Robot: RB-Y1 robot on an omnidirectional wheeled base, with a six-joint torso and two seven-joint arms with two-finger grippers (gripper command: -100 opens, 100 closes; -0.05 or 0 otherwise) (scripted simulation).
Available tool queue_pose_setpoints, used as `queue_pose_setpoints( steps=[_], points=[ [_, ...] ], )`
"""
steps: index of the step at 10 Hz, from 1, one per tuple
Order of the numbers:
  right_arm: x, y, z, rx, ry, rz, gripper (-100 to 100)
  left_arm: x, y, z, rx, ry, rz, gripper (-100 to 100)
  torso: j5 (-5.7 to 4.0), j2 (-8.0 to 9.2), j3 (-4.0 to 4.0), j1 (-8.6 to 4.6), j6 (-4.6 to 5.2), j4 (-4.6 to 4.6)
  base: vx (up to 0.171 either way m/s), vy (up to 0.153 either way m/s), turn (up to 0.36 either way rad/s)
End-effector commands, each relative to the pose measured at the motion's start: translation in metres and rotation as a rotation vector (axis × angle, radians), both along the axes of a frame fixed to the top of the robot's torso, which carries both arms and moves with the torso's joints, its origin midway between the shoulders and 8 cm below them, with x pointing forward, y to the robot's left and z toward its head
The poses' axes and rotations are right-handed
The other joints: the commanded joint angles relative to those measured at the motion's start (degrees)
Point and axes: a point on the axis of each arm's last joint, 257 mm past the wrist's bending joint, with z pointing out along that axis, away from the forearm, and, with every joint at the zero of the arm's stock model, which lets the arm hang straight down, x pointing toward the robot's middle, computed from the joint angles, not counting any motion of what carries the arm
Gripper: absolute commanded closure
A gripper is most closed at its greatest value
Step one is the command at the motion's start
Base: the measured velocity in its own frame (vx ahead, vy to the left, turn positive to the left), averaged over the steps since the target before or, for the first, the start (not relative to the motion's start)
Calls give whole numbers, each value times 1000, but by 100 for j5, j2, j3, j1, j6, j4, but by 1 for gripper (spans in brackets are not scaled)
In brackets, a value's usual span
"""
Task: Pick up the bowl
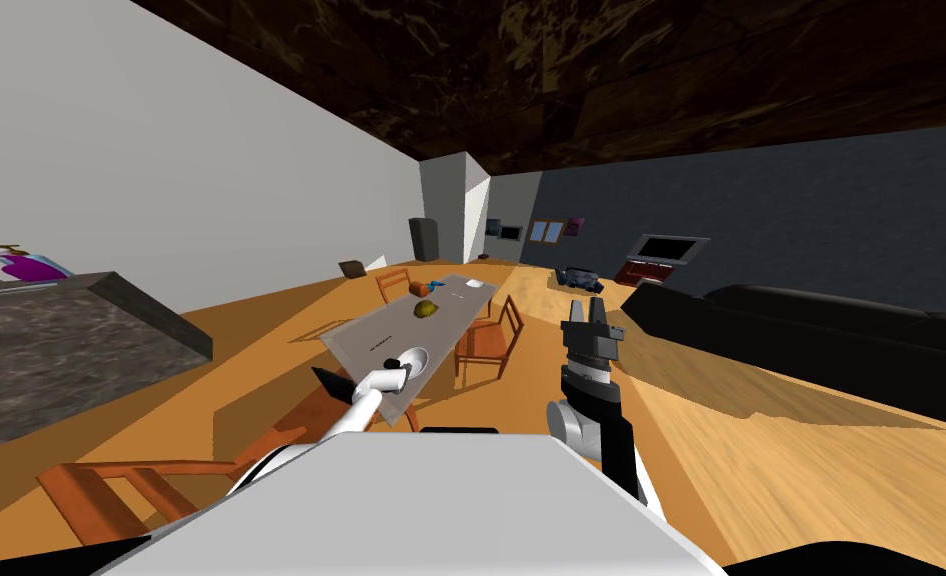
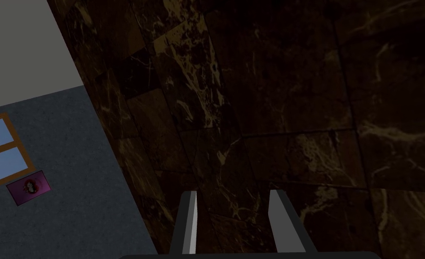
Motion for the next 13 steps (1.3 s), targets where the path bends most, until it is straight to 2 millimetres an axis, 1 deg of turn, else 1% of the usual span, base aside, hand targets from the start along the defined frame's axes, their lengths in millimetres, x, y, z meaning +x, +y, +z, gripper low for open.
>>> queue_pose_setpoints(
  steps=[1,2,3,7,8,9,11,12,13],
  points=[
    [0,0,0,0,0,0,0,-4,-1,-5,0,-2,1,-100,0,0,0,0,0,0,52,19,-9],
    [0,0,0,0,0,0,0,-2,-1,-3,0,-1,1,-100,0,0,0,-1,0,0,22,7,-1],
    [0,0,0,0,0,0,0,-2,-1,-3,0,-3,1,100,-1,8,4,-5,0,1,0,0,0],
    [0,0,0,0,0,0,0,-3,-1,-4,-1,-1,1,100,-5,19,11,-11,0,6,0,0,0],
    [0,0,0,0,0,0,0,-3,-1,-4,-1,-1,1,0,-5,20,12,-12,0,6,0,0,0],
    [0,0,0,0,0,0,0,3,1,3,0,-2,-1,100,-6,21,13,-12,0,7,-37,-22,15],
    [0,0,0,0,0,0,0,12,3,15,1,-2,-4,100,-10,48,29,-27,-1,13,-84,-32,21],
    [0,0,0,0,0,0,0,11,2,13,1,-6,-3,100,-11,57,34,-27,-2,15,-36,-11,3],
    [0,0,0,0,0,0,0,10,2,13,1,-2,-4,0,-10,45,29,-21,-2,14,-7,-3,0]
  ],
)
